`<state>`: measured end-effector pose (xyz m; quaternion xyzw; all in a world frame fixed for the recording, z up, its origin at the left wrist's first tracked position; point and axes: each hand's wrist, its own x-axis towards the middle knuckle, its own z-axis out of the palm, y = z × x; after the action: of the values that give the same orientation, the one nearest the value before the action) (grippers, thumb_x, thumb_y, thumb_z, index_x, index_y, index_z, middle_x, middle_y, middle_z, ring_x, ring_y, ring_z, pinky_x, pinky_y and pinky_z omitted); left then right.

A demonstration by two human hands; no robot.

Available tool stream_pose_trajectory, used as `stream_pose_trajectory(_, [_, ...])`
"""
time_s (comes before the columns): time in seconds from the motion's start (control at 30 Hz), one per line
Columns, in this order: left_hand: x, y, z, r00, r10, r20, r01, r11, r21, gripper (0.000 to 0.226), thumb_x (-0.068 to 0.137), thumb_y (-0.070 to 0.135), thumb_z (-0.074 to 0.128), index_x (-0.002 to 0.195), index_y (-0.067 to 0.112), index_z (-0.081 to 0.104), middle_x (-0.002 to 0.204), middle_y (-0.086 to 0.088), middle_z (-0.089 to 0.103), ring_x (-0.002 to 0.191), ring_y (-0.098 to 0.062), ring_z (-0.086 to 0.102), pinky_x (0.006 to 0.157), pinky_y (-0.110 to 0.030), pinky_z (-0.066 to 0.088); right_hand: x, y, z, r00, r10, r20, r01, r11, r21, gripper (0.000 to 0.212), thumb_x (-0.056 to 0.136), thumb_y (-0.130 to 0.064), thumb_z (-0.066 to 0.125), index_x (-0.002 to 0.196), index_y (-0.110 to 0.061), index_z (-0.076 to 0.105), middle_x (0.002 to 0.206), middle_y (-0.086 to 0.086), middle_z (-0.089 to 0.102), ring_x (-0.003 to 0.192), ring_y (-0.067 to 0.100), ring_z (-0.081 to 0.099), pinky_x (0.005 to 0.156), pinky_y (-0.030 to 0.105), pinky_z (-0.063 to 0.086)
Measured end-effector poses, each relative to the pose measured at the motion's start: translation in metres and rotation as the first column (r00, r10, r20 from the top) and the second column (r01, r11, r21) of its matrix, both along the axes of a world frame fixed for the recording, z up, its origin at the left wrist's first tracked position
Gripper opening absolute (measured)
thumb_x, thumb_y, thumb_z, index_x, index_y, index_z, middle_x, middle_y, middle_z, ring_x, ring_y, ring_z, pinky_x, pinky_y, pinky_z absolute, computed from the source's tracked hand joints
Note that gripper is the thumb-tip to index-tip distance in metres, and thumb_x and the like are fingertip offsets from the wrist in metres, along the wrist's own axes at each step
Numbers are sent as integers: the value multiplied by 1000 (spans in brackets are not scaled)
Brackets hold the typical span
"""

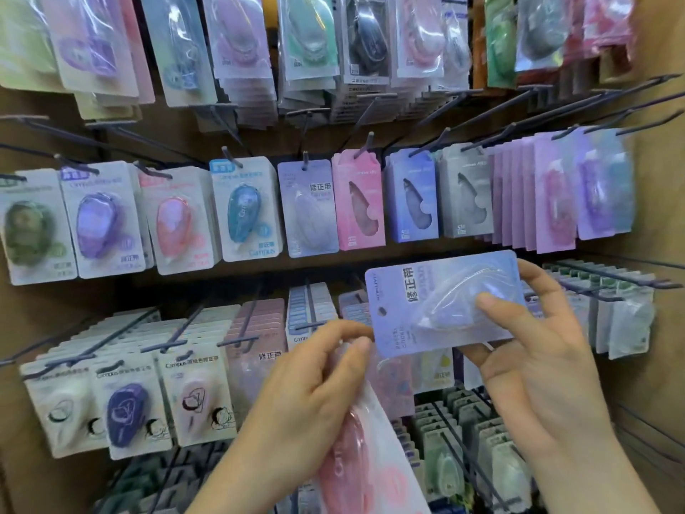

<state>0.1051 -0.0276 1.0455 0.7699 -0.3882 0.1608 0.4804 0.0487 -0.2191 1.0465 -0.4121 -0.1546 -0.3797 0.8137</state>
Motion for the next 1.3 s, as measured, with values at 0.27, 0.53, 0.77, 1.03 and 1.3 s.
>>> stream_pose_trajectory(0.27, [-5, -24, -3, 961, -200, -189, 176, 974, -140, 37, 90, 57, 50, 96, 30, 74, 106, -27, 63, 85, -16, 55, 80, -31, 40, -17, -9, -4, 992, 119, 33, -121, 991, 52, 44, 70, -2, 62, 107, -25, 53, 94, 4, 71, 81, 19, 71, 64, 35, 60])
stream_pose_trajectory(0.53, [-22, -24, 17, 990, -56, -126, 45, 995, -92, 29, 95, 41, 55, 77, 22, 68, 62, 13, 53, 56, -2, 43, 55, -14, 34, -19, -28, -25, 821, -559, 111, 452, 520, -725, 89, 60, -61, 81, 132, -65, 28, 136, -19, 40, 128, -6, 42, 104, 17, 35])
stream_pose_trajectory(0.77, [-27, -2, 27, 992, -8, -124, 20, 996, 89, 39, 90, 48, 51, 78, 12, 62, 69, -6, 51, 66, -14, 43, 65, -28, 34, -2, -27, -33, 825, -455, 335, 437, 136, -889, 81, 67, -69, 59, 141, -54, 30, 138, -20, 42, 120, 9, 50, 86, 37, 53])
stream_pose_trajectory(1.03, [-22, 20, 52, 994, 48, -93, -43, 998, 55, 33, 87, 46, 54, 73, 18, 65, 67, -5, 46, 63, -21, 37, 63, -35, 29, 5, -6, -20, 901, -331, 281, 370, 246, -896, 64, 67, -83, 45, 127, -77, 24, 133, -44, 24, 118, -25, 32, 76, 2, 40])
stream_pose_trajectory(1.3, [18, 33, 91, 984, 56, -167, -74, 992, -106, 36, 75, 46, 64, 89, 13, 65, 84, -13, 57, 74, -27, 48, 73, -41, 38, 36, 37, 13, 791, -520, 321, 535, 336, -775, 53, 80, -59, 65, 131, -48, 54, 108, -26, 47, 104, -9, 48, 78, 3, 38])
